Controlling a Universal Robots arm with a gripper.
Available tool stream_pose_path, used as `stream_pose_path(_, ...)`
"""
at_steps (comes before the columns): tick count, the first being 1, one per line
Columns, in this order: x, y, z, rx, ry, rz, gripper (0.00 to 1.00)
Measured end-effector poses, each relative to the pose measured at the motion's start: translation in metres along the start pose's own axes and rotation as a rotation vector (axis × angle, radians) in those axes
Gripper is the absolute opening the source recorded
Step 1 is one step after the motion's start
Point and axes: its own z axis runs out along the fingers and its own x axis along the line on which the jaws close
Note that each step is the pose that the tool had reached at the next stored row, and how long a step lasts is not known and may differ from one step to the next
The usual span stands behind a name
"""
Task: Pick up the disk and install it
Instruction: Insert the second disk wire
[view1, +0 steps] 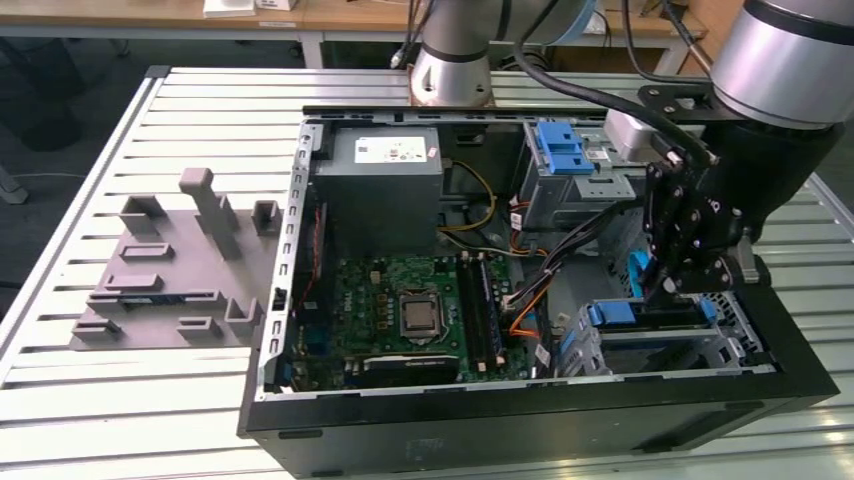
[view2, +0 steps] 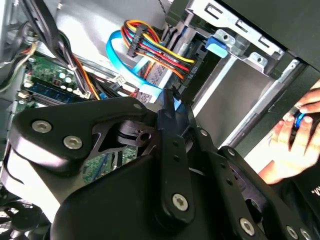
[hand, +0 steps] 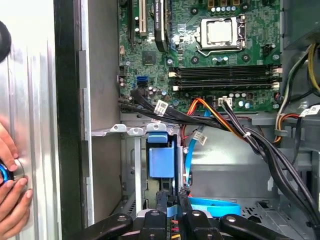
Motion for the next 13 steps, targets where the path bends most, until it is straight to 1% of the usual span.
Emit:
stream_pose_path(1,0.0,0.0,-0.0001,-0.0005,-0.0138,0.0,0.23)
stream_pose_path(3,0.0001,-0.0001,-0.0008,-0.0015,-0.0343,0.001,0.23)
stream_pose_path(4,0.0001,-0.0001,-0.0014,-0.0018,-0.0429,0.001,0.23)
stream_pose_path(7,0.0003,-0.0001,-0.0022,-0.0026,-0.0636,0.001,0.23)
stream_pose_path(11,0.0002,-0.0001,-0.0023,-0.0035,-0.0864,0.002,0.23)
stream_pose_path(13,0.0002,-0.0001,-0.0023,-0.0041,-0.1007,0.002,0.23)
